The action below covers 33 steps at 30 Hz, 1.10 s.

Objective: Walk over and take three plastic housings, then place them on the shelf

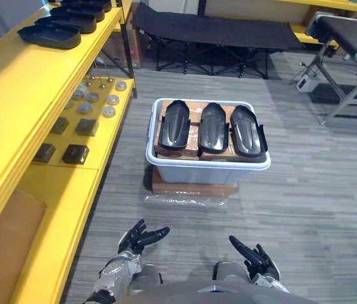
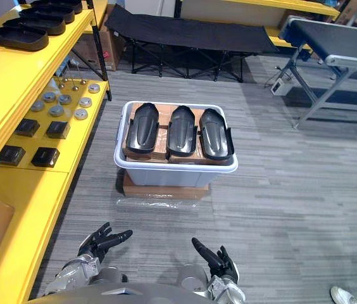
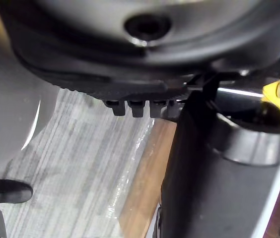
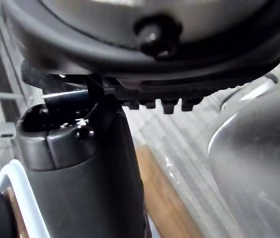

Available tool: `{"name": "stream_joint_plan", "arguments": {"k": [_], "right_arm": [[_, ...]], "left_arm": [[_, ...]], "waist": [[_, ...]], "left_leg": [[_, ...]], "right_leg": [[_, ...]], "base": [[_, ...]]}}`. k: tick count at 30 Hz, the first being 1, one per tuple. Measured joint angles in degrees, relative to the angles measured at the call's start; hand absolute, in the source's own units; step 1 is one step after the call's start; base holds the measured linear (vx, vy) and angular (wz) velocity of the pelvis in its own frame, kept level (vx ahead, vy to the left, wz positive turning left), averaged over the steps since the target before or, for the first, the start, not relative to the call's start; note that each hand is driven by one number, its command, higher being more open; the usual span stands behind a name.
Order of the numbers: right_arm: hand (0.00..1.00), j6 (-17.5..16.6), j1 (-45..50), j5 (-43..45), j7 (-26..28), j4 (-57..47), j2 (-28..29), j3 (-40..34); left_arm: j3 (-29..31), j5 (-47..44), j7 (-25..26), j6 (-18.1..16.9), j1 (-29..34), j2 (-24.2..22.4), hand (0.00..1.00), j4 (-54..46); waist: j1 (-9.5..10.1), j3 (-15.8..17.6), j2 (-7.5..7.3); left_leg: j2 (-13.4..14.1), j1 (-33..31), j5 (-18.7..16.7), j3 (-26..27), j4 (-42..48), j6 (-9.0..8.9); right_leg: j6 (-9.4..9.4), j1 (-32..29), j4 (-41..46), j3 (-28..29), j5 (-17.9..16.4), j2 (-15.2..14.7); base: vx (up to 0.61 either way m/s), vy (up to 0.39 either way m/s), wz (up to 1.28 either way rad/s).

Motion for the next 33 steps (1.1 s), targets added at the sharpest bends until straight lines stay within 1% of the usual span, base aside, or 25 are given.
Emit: {"name": "stream_joint_plan", "arguments": {"k": [1, 2, 3, 4, 5, 6, 7, 8, 9, 10, 11, 12, 13, 14, 15, 16, 18, 19, 21, 22, 23, 29, 33], "right_arm": [[1.00, 0.0, 0.4, -0.6, 0.5, 0.2, 0.0, 0.1], [1.00, 0.1, 0.4, -1.3, 0.8, 0.2, 0.0, 0.2], [1.00, 0.4, 0.1, -2.2, 1.1, 0.2, -0.3, 0.2], [1.00, 0.7, -1.5, -2.1, 1.3, 0.2, -1.2, 0.6], [1.00, 0.7, -2.1, -2.1, 1.4, 0.1, -1.7, 0.7], [1.00, 0.9, -2.0, -2.0, 1.8, 0.0, -2.7, 0.7], [1.00, 1.1, -1.8, -2.0, 1.9, -0.1, -3.1, 0.7], [1.00, 1.6, -1.9, -2.0, 1.9, -0.2, -3.7, 0.9], [1.00, 1.6, -2.0, -1.9, 1.8, -0.2, -3.9, 1.2], [1.00, 1.5, -2.2, -0.8, 1.8, -0.6, -4.8, 1.3], [1.00, 1.3, -2.5, 0.1, 1.8, -0.6, -5.2, 1.3], [1.00, 1.0, -3.4, 1.7, 1.8, -0.7, -5.9, 1.3], [1.00, 0.8, -4.9, 2.8, 1.7, -0.9, -5.7, 1.1], [1.00, 0.4, -5.3, 3.1, 1.7, -1.2, -5.3, 1.2], [1.00, -0.2, -5.9, 3.0, 1.6, -1.2, -4.5, 1.8], [1.00, -0.4, -6.5, 2.9, 1.6, -1.2, -3.6, 1.9], [1.00, -1.3, -6.8, 3.0, 2.0, -1.2, -2.2, 2.0], [1.00, -1.9, -6.7, 3.0, 2.2, -1.2, -1.6, 2.8], [1.00, -2.5, -6.3, 3.0, 2.4, -1.2, -0.9, 3.7], [1.00, -2.8, -6.1, 2.9, 2.4, -1.2, -0.5, 4.2], [1.00, -2.8, -5.8, 2.4, 1.8, -0.3, -0.1, 8.4], [1.00, -2.8, -5.9, 2.4, 1.8, -0.3, -0.1, 8.4], [1.00, -1.7, -6.1, 2.4, 1.8, 0.0, -0.1, 8.2]], "left_arm": [[0.1, -0.7, 0.0, 0.2, 0.3, 0.4, 1.00, -0.1], [0.2, -1.3, 0.1, 0.4, 0.5, 0.5, 1.00, -0.5], [0.3, -2.0, 0.2, 0.8, 1.0, 0.4, 1.00, -1.3], [0.9, -3.9, 0.3, 0.9, 1.0, -0.3, 1.00, -1.5], [1.0, -4.5, 0.3, 0.9, 1.0, -1.1, 1.00, -1.6], [0.9, -5.9, 0.4, 1.1, 1.2, -3.0, 1.00, -1.7], [0.6, -6.1, 0.5, 1.1, 0.9, -3.6, 1.00, -1.8], [0.4, -6.1, 0.4, 1.1, 0.6, -4.5, 1.00, -2.6], [0.3, -6.1, 0.4, 1.1, 0.6, -4.7, 1.00, -3.2], [-0.1, -6.1, 0.4, 1.1, 0.8, -5.3, 1.00, -4.2], [-0.2, -6.1, 0.4, 1.1, 0.8, -5.7, 1.00, -4.4], [-0.8, -6.0, 0.4, 1.1, 0.8, -6.4, 1.00, -5.1], [-1.0, -6.0, 0.4, 1.1, 0.8, -6.1, 1.00, -5.8], [-0.9, -5.7, 0.5, 1.2, 0.7, -5.9, 1.00, -5.8], [-0.9, -4.8, 0.4, 1.2, 0.3, -5.5, 1.00, -5.6], [-0.9, -3.3, 0.2, 1.3, -0.1, -5.3, 1.00, -5.2], [-1.0, -2.6, -0.5, 1.0, -0.5, -4.3, 1.00, -4.7], [-0.9, -2.3, -0.4, 0.9, -0.7, -3.7, 1.00, -3.9], [-0.4, -2.3, -0.2, 0.8, -0.8, -2.9, 1.00, -2.7], [-0.1, -2.5, 0.1, 0.8, -0.9, -2.1, 1.00, -1.8], [3.0, -5.3, 0.3, -1.5, -1.1, -1.1, 1.00, 4.0], [3.0, -5.3, 0.3, -1.5, -1.1, -1.1, 1.00, 4.0], [2.8, -4.8, 1.5, -1.5, -1.0, -1.1, 1.00, 4.0]], "waist": [[0.05, -0.4, -0.57], [0.06, -0.7, -0.88], [0.38, -1.8, -1.45], [0.13, -1.6, -0.27], [-0.11, -1.4, 0.10], [-0.24, -1.8, 0.98], [-0.18, -1.8, 0.99], [0.23, -1.0, 0.79], [0.45, -0.8, 0.86], [0.94, -0.7, 1.13], [1.10, -0.5, 1.35], [1.53, -0.1, 2.27], [1.73, 0.6, 1.85], [1.65, 0.6, 1.95], [1.62, 1.1, 0.98], [1.75, 1.5, 0.37], [2.15, 1.6, -0.42], [2.14, 1.6, -0.67], [1.99, 1.6, -0.78], [1.88, 1.5, -0.78], [1.46, 0.0, -3.12], [1.44, 0.0, -3.12], [1.45, 0.1, -2.97]], "left_leg": [[1.0, 0.4, 0.1, -1.1, 0.4, -1.64], [1.5, 0.5, 0.3, -1.5, 0.4, -2.55], [2.8, 0.4, 1.0, -1.5, -0.4, -3.88], [4.4, -0.1, 2.8, -1.7, -0.7, -4.76], [4.7, -0.4, 3.9, -1.6, -0.5, -4.71], [5.6, -1.9, 6.0, -1.1, 1.2, -4.04], [5.9, -2.9, 7.2, -0.8, 3.1, -3.92], [6.0, -5.7, 9.0, 0.1, 8.3, -4.69], [5.4, -5.8, 7.9, -0.1, 8.0, -5.49], [3.1, -5.7, 6.8, -0.6, 4.1, -6.62], [1.8, -5.8, 6.9, -1.1, 1.0, -6.58], [-0.6, -5.6, 8.9, -2.2, -6.0, -5.81], [-1.7, -5.3, 12.2, -2.0, -9.1, -2.69], [-2.3, -5.1, 13.0, -1.9, -10.6, -2.28], [-3.4, -5.1, 14.4, -1.4, -12.9, -1.44], [-4.0, -5.2, 15.2, -0.4, -14.3, -0.60], [-4.8, -4.7, 15.6, 0.9, -15.4, 0.06], [-5.3, -3.9, 15.9, 1.7, -16.5, 0.52], [-5.8, -2.6, 16.2, 2.6, -17.7, 0.96], [-5.8, -2.1, 16.4, 3.0, -18.3, 1.17], [-8.8, 4.2, 24.8, 2.7, -33.3, 1.56], [-8.8, 4.6, 24.5, 2.8, -33.1, 1.80], [-8.6, 6.6, 23.5, 4.9, -33.1, 1.63]], "right_leg": [[0.20, 1.4, -0.3, -1.5, -2.5, 0.1], [-0.20, 2.1, -0.8, -2.2, -4.1, 0.5], [-2.10, 2.5, -2.1, -3.5, -6.2, 1.7], [-2.25, 2.8, -2.5, -4.4, -6.2, 3.0], [-2.35, 3.0, -2.7, -4.8, -6.1, 3.4], [-3.26, 4.0, -4.2, -6.0, -5.6, 4.0], [-3.59, 5.0, -5.5, -6.5, -5.4, 4.2], [-4.62, 8.0, -8.6, -7.4, -4.6, 4.5], [-4.82, 8.7, -9.2, -7.4, -4.5, 4.4], [-4.89, 8.9, -9.6, -7.1, -4.4, 3.9], [-4.79, 8.6, -9.6, -6.9, -4.4, 3.6], [-4.09, 7.7, -9.6, -6.5, -4.0, 3.4], [-3.28, 6.8, -10.2, -5.5, -3.5, 2.9], [-2.88, 6.4, -11.0, -5.5, -2.6, 2.6], [-2.41, 6.1, -13.1, -5.5, -1.4, 1.7], [-1.86, 5.8, -14.7, -5.0, -0.1, 1.1], [-0.92, 5.6, -15.9, -4.2, 1.1, 0.2], [-0.58, 5.9, -16.5, -4.1, 1.9, -0.3], [-0.29, 6.5, -17.5, -4.1, 3.0, -0.5], [-0.43, 6.7, -18.0, -4.1, 3.8, -0.4], [-0.57, 8.7, -23.5, -6.9, 6.1, -1.8], [-0.53, 9.5, -24.4, -6.9, 6.2, -1.8], [-0.60, 10.4, -24.4, -5.6, 6.1, -1.7]], "base": [[0.13, -0.318, 0.41], [0.14, -0.339, 0.28], [0.17, -0.370, 0.07], [0.14, -0.285, 0.01], [0.15, -0.343, 0.15], [0.13, -0.291, 0.23], [0.14, -0.303, 0.39], [0.11, -0.202, 0.28], [0.09, -0.133, 0.12], [0.05, -0.060, -0.08], [0.04, -0.011, -0.18], [0.01, 0.087, -0.28], [0.01, 0.103, -0.26], [0.00, 0.121, -0.18], [0.00, 0.111, -0.09], [0.00, 0.125, -0.14], [0.01, 0.144, -0.24], [0.01, 0.147, -0.26], [0.00, 0.085, -0.22], [-0.01, 0.031, -0.17], [0.01, 0.017, -0.10], [0.05, -0.005, -0.02], [0.04, 0.000, -0.23]]}}
